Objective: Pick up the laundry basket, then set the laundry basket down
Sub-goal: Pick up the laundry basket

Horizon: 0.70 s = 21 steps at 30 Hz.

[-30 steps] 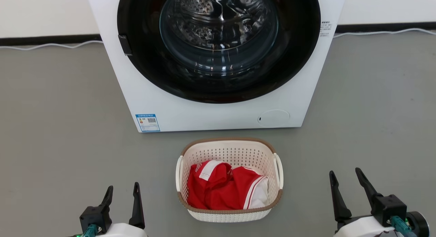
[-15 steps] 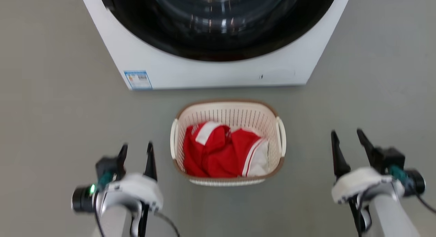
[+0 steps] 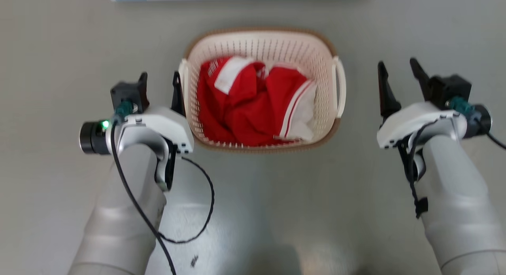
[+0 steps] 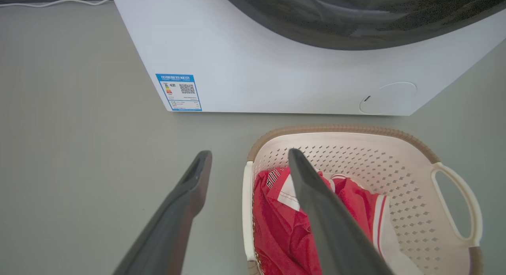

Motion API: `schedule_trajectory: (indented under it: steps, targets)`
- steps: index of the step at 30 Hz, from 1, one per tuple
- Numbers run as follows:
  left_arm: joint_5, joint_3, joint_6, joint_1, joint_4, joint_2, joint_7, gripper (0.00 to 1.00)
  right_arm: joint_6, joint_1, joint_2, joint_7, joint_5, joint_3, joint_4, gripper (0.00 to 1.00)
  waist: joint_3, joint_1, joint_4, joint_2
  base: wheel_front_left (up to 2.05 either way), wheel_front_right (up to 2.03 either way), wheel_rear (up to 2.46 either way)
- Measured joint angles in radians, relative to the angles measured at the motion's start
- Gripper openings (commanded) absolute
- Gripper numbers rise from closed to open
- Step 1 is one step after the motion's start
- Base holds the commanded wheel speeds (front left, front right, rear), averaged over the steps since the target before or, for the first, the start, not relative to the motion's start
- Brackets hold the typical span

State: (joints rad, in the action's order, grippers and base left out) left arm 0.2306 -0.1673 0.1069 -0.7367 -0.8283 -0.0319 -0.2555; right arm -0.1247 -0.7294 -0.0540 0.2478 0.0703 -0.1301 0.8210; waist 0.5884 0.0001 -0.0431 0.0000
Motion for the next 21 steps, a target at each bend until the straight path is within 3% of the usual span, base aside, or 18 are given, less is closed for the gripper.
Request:
schedule_trajectory:
  steps: [9,21]
  targets:
    - [0.017,-0.011,0.012,-0.124,-0.084,0.0,0.0,1.0,0.0,-0.117,-0.003,0.0,-0.007,0.005,0.04,1.0,0.193,-0.0001,-0.013,0.0,0.0,0.0,0.0]
    - [0.016,-0.012,0.034,-0.138,-0.091,0.0,0.0,1.0,0.0,-0.137,-0.005,0.0,-0.038,0.06,0.073,1.0,0.259,0.0,-0.011,0.0,0.0,0.0,0.0]
